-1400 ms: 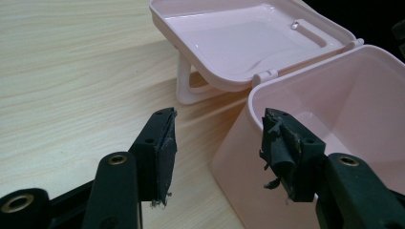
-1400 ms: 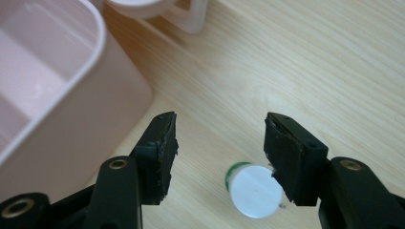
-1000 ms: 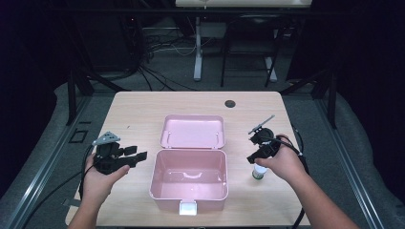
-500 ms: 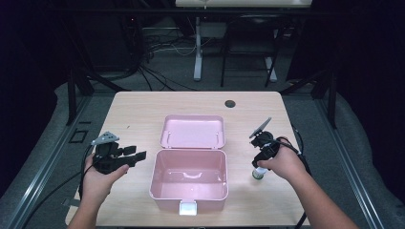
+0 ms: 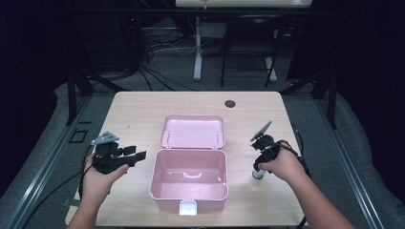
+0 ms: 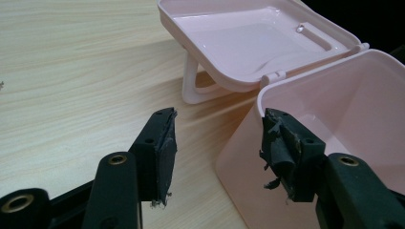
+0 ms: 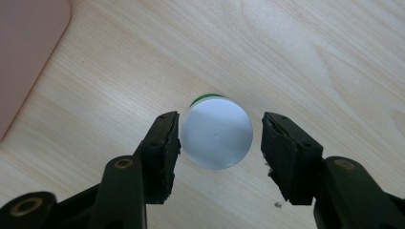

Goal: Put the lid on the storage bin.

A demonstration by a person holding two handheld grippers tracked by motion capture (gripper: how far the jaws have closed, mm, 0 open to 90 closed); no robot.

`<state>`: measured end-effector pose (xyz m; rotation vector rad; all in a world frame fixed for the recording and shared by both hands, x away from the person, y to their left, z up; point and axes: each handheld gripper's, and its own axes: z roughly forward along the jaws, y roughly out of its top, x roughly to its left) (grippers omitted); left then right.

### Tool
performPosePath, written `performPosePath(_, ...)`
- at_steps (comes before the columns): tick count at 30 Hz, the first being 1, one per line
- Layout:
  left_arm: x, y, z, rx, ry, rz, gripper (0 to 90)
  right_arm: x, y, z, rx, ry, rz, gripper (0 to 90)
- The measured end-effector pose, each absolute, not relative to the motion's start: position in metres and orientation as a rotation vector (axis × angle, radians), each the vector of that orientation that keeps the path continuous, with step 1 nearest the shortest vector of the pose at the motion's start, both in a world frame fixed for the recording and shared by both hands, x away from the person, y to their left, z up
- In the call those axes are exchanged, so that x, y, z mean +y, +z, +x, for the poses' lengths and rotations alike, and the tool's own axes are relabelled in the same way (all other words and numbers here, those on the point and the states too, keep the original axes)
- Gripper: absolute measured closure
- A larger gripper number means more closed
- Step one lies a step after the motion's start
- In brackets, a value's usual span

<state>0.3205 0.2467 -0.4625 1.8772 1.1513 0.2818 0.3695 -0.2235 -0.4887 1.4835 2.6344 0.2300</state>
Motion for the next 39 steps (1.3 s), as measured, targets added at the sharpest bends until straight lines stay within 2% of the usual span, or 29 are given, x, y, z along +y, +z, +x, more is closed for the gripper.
performPosePath(14,0.25,-0.463,0.321,1.156,0.273,1.871,45.7,-0.221,-0.5,0.374,2.651,0.209,1.505,46.5)
performPosePath(18,0.25,-0.464,0.322,1.158,0.272,1.871,45.7,-0.224,-0.508,0.374,2.646,0.23,1.547,48.6)
performPosePath(39,0.249,-0.466,0.323,1.168,0.267,1.867,45.7,-0.22,-0.505,0.373,2.674,0.177,1.511,49.8)
